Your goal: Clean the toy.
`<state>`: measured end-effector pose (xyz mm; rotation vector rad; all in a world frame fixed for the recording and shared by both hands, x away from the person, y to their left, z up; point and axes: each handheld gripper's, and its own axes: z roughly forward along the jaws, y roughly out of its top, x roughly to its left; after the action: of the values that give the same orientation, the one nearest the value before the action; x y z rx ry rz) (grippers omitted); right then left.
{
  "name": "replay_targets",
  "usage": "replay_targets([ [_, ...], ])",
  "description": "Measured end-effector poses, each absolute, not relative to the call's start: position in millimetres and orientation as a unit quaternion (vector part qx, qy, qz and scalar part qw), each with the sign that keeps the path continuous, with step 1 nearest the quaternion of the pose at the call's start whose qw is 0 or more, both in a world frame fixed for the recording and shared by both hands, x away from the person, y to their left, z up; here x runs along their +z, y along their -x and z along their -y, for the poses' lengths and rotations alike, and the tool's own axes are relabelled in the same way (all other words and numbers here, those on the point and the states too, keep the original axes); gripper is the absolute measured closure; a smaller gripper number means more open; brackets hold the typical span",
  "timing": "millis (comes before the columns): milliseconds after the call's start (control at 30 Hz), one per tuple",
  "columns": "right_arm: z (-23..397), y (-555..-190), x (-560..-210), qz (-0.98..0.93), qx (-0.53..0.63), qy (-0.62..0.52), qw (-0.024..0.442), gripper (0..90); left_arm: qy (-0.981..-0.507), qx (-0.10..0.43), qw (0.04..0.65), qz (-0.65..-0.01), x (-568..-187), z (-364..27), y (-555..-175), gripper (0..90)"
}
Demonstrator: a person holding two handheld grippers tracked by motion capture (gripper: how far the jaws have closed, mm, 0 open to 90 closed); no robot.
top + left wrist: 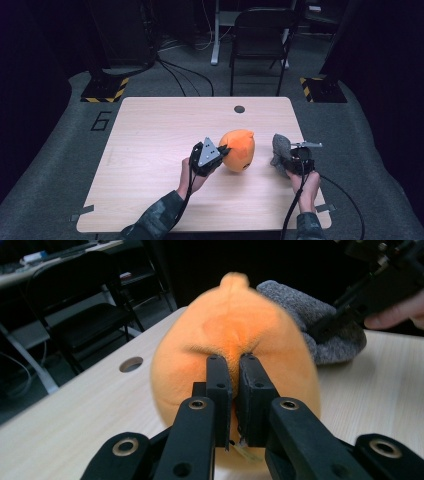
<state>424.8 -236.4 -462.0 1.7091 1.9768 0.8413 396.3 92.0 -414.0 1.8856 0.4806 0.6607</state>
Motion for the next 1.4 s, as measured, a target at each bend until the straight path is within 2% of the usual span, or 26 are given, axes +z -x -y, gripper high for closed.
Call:
replay_targets([
  [200, 236, -423, -460, -0.706, 0.302, -0.609, 0.198, 75.3, -0.800, 0.262, 0.508, -0.181, -408, -98, -395, 85.1],
  [467, 230, -418, -444, -0.710, 0.322, -0.592, 0.204, 75.3, -0.824, 0.225, 0.488, -0.179, -436, -98, -400, 84.8],
  [800, 195, -395, -380, -0.726, 0.406, -0.517, 0.200, 74.6, -0.822, 0.221, 0.493, -0.181, -443, -95, -400, 84.6],
  [933, 171, -387, -365, -0.741, 0.429, -0.483, 0.185, 74.3, -0.820, 0.219, 0.497, -0.180, -443, -95, -400, 84.5],
  [967, 154, -384, -361, -0.751, 0.441, -0.462, 0.168, 74.2, -0.820, 0.216, 0.498, -0.182, -444, -95, -400, 84.5],
  [1167, 115, -391, -378, -0.781, 0.429, -0.435, 0.129, 74.4, -0.824, 0.212, 0.498, -0.169, -445, -94, -399, 84.6],
  [1400, 112, -400, -399, -0.795, 0.381, -0.443, 0.165, 75.1, -0.828, 0.204, 0.493, -0.171, -452, -95, -402, 84.8],
])
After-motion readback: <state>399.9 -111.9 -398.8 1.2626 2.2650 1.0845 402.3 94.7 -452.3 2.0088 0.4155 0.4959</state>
